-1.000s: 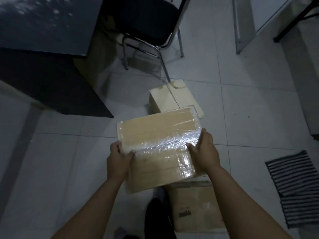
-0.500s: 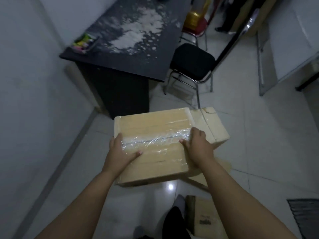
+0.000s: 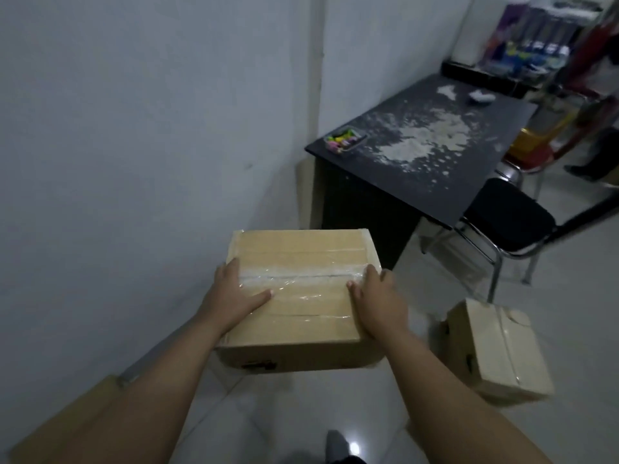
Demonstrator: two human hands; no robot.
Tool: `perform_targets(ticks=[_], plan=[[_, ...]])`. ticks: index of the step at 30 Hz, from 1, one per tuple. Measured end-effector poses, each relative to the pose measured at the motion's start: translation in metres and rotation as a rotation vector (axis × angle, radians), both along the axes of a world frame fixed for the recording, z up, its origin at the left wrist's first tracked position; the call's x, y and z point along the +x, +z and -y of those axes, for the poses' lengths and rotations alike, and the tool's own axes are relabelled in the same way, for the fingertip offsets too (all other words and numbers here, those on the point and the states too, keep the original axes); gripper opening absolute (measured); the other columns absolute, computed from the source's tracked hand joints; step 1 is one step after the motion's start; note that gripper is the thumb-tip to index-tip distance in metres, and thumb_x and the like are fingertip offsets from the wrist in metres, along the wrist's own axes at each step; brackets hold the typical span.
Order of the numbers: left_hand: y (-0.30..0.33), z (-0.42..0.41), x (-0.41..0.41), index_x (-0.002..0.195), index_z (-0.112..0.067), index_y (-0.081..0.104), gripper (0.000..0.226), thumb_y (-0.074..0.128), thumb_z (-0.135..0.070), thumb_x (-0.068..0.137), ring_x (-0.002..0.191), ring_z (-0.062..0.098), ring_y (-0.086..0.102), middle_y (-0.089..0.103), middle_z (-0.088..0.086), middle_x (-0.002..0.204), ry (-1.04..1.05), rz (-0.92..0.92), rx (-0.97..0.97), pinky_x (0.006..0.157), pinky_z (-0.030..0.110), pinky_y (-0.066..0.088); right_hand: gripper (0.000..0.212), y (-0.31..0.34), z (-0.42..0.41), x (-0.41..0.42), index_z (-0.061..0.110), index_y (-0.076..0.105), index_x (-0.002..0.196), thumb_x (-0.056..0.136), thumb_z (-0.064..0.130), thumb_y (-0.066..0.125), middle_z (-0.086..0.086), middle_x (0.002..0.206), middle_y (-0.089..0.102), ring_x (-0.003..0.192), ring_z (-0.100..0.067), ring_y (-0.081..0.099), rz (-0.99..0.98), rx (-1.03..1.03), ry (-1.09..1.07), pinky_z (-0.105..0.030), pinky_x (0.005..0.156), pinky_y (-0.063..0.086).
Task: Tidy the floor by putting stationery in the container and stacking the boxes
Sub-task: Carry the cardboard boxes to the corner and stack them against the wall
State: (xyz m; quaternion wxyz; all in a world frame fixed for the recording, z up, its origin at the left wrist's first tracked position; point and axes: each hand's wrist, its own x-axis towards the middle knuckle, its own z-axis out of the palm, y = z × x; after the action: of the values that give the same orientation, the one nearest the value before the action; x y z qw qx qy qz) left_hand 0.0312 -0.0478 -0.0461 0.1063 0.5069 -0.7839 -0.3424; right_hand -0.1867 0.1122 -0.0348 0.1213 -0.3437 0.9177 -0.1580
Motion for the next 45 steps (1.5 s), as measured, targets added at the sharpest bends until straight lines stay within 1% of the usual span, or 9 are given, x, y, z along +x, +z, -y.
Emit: perform_targets(ticks=[2, 6, 11, 14, 21, 26, 32, 40, 45], plan=[[0.013, 0.005, 0.031, 0.133, -0.022, 0.034, 0.098, 0.075, -0.062, 0.054, 0.116, 0.023, 0.052, 0.043, 0.002, 0.133, 0.119, -0.072, -0.005, 0.095, 0.042, 0.049, 0.054, 0.005, 0.022, 0.02, 0.02, 0.031, 0.138, 0.094, 0.052, 0.037, -0.01, 0.137, 0.035, 0.1, -0.024, 0.056, -0.015, -0.002, 0.087, -0.036, 0.079, 0.052], [0.033, 0.01, 0.077, 0.13, -0.022, 0.038, 0.098, 0.078, -0.062, 0.051, 0.111, 0.022, 0.055, 0.048, 0.002, 0.129, 0.269, -0.104, 0.005, 0.093, 0.045, 0.051, 0.058, 0.014, 0.061, 0.046, 0.02, 0.029, 0.139, 0.094, 0.055, 0.035, -0.01, 0.137, 0.034, 0.094, -0.021, 0.057, -0.031, -0.007, 0.241, -0.036, 0.077, 0.055], [0.049, 0.008, 0.119, 0.136, -0.019, 0.037, 0.102, 0.078, -0.063, 0.053, 0.118, 0.024, 0.052, 0.047, 0.004, 0.136, 0.429, -0.11, 0.001, 0.098, 0.046, 0.048, 0.062, 0.03, 0.104, 0.076, 0.019, 0.022, 0.145, 0.095, 0.054, 0.032, -0.014, 0.145, 0.029, 0.111, -0.028, 0.056, -0.031, 0.02, 0.41, -0.039, 0.087, 0.054], [0.058, 0.002, 0.143, 0.137, -0.017, 0.036, 0.103, 0.078, -0.062, 0.054, 0.122, 0.024, 0.05, 0.046, 0.006, 0.138, 0.548, -0.121, -0.02, 0.101, 0.046, 0.045, 0.069, 0.041, 0.129, 0.094, 0.014, 0.017, 0.148, 0.095, 0.054, 0.036, -0.014, 0.146, 0.03, 0.114, -0.031, 0.055, -0.041, 0.003, 0.5, -0.04, 0.088, 0.052], [0.061, -0.019, 0.187, 0.131, -0.022, 0.04, 0.098, 0.079, -0.062, 0.051, 0.114, 0.024, 0.054, 0.049, 0.005, 0.133, 0.808, -0.125, -0.065, 0.094, 0.042, 0.049, 0.069, 0.046, 0.173, 0.136, 0.008, 0.025, 0.142, 0.094, 0.056, 0.036, -0.013, 0.142, 0.032, 0.111, -0.033, 0.056, -0.05, 0.001, 0.749, -0.042, 0.086, 0.052], [0.054, -0.039, 0.221, 0.13, -0.017, 0.041, 0.102, 0.082, -0.061, 0.048, 0.113, 0.025, 0.053, 0.046, 0.007, 0.131, 0.992, -0.131, -0.084, 0.095, 0.043, 0.049, 0.067, 0.045, 0.186, 0.174, 0.007, 0.03, 0.138, 0.093, 0.057, 0.035, -0.014, 0.137, 0.035, 0.102, -0.033, 0.059, -0.104, -0.031, 0.903, -0.037, 0.075, 0.05], [0.047, -0.058, 0.254, 0.133, -0.016, 0.036, 0.108, 0.082, -0.061, 0.047, 0.114, 0.024, 0.051, 0.039, 0.005, 0.133, 1.109, -0.165, -0.076, 0.096, 0.04, 0.048, 0.067, 0.045, 0.191, 0.212, 0.009, 0.03, 0.138, 0.093, 0.058, 0.036, -0.013, 0.137, 0.035, 0.101, -0.034, 0.06, -0.121, -0.048, 0.975, -0.036, 0.072, 0.049], [0.049, -0.072, 0.323, 0.128, -0.018, 0.045, 0.102, 0.079, -0.065, 0.045, 0.111, 0.024, 0.055, 0.049, 0.006, 0.129, 1.122, -0.171, -0.091, 0.094, 0.042, 0.051, 0.07, 0.042, 0.193, 0.286, 0.007, 0.03, 0.139, 0.092, 0.059, 0.038, -0.013, 0.139, 0.035, 0.099, -0.033, 0.061, -0.115, -0.026, 1.011, -0.035, 0.069, 0.048], [0.046, -0.069, 0.378, 0.135, -0.015, 0.038, 0.109, 0.078, -0.066, 0.047, 0.119, 0.026, 0.051, 0.043, 0.008, 0.137, 1.12, -0.106, -0.062, 0.097, 0.042, 0.048, 0.075, 0.038, 0.191, 0.339, 0.006, 0.026, 0.143, 0.091, 0.06, 0.038, -0.013, 0.142, 0.033, 0.1, -0.032, 0.061, -0.096, -0.01, 0.988, -0.033, 0.067, 0.047]])
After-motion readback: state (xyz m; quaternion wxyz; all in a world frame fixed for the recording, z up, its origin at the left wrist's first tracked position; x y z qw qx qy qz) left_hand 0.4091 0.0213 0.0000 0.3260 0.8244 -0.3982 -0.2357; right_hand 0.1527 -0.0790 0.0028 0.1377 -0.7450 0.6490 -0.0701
